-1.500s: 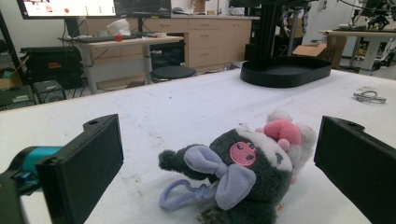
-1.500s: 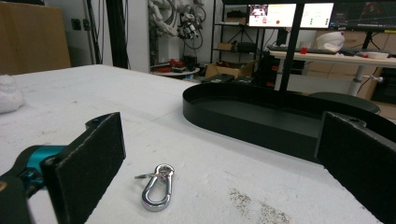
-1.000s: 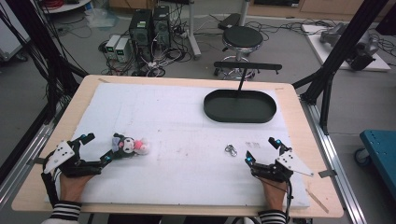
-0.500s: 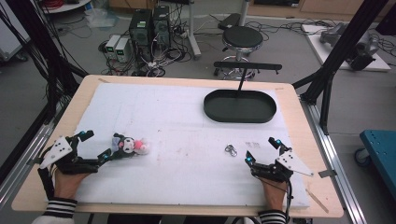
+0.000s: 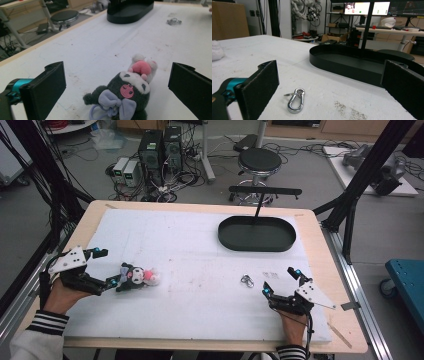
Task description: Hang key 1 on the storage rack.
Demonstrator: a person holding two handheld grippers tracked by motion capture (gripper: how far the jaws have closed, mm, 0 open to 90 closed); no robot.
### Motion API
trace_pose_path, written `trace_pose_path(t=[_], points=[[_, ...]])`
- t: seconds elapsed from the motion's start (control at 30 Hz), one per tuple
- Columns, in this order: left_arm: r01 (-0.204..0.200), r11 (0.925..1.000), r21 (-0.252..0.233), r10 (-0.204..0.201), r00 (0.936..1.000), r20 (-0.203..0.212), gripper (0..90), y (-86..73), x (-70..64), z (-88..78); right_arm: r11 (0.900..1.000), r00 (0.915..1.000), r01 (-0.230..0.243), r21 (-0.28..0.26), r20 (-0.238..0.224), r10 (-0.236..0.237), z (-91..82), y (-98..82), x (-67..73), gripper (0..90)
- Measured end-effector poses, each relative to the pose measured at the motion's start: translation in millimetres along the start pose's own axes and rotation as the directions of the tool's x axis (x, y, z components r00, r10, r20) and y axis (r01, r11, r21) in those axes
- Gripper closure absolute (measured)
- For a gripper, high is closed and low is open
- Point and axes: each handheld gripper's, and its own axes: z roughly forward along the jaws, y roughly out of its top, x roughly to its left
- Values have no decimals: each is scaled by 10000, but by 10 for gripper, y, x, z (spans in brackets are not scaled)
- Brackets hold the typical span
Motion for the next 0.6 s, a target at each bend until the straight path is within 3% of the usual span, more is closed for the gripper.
trace_pose_path(t=[0.07, 0.13, 0.17, 0.37, 0.43, 0.47, 0.5, 0.57, 0.6], points=[[-344, 9978, 568, 327, 9990, 317, 17, 67, 49, 35, 10000, 10000, 3, -8, 6, -3, 0, 0, 0, 9], [-355, 9968, 716, 325, 9986, 421, 17, 87, 60, 45, 10000, 10000, -30, 31, 11, 30, -3, 0, 5, 9], [-553, 9929, 1053, 487, 9967, 642, 17, 128, 86, 66, 10000, 10000, -46, 24, 19, 46, -3, 0, 6, 10], [-1048, 9803, 1674, 856, 9893, 1183, 17, 223, 105, 138, 10000, 10000, -76, 35, 12, 76, -5, 0, 5, 10], [-1324, 9699, 2043, 1038, 9840, 1450, 17, 252, 104, 182, 10000, 10000, -74, 26, 17, 74, -5, 0, 6, 9], [-1743, 9531, 2473, 1341, 9761, 1711, 17, 282, 98, 234, 10000, 10000, -74, 29, 20, 74, -5, 0, 6, 9], [-1743, 9531, 2473, 1341, 9761, 1711, 17, 282, 98, 234, 10000, 10000, -74, 29, 20, 74, -5, 0, 6, 9], [-2112, 9352, 2843, 1553, 9660, 2068, 17, 324, 81, 311, 9999, 9999, -101, 21, 20, 101, -5, 0, 7, 9], [-2112, 9352, 2843, 1553, 9660, 2068, 17, 324, 81, 311, 10000, 9999, -99, 15, 22, 99, -5, -1, 7, 9]])
